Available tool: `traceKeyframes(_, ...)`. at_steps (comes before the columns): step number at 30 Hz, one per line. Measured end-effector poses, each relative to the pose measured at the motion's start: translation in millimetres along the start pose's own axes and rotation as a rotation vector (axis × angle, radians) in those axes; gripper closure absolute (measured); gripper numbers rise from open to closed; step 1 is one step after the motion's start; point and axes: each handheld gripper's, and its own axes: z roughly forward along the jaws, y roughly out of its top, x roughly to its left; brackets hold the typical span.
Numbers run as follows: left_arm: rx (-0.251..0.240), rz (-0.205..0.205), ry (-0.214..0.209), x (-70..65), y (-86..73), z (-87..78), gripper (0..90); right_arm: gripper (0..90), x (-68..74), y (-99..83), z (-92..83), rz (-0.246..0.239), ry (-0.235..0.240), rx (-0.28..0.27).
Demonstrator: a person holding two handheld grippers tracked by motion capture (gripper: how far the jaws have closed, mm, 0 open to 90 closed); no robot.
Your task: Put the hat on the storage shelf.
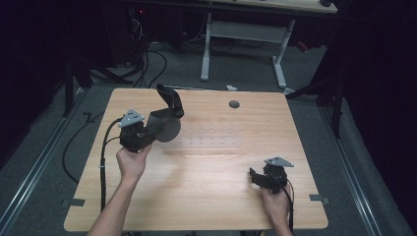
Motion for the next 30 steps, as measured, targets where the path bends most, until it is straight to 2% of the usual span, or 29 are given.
traceKeyframes(5,-0.014,0.029,0.026,3.0,-3.4,0.9,86.4,27.2,0.0,0.1,-0.1,-0.004,0.001,0.002)
traceKeyframes(10,-0.027,0.038,0.054,7.3,-5.2,5.2,86.4,27.2,0.5,-0.2,-0.3,-0.005,0.005,0.001)
traceKeyframes(11,-0.042,0.037,0.061,9.5,-5.0,7.4,86.4,27.1,0.7,-0.4,-0.4,-0.008,0.005,0.000)
traceKeyframes(15,-0.039,0.041,0.072,13.3,-7.1,11.6,86.4,27.1,0.7,-0.4,-0.4,-0.008,0.005,0.000)
traceKeyframes(18,-0.032,0.063,0.088,16.8,-12.6,16.3,86.4,27.1,0.7,-0.4,-0.4,-0.008,0.005,0.000)
traceKeyframes(21,-0.043,0.083,0.092,17.4,-14.7,16.2,86.4,27.2,0.7,-0.4,-0.4,-0.008,0.005,0.000)
traceKeyframes(30,-0.061,0.102,0.135,21.2,-17.4,17.1,86.4,27.1,0.8,-0.4,-0.5,-0.009,0.007,0.001)
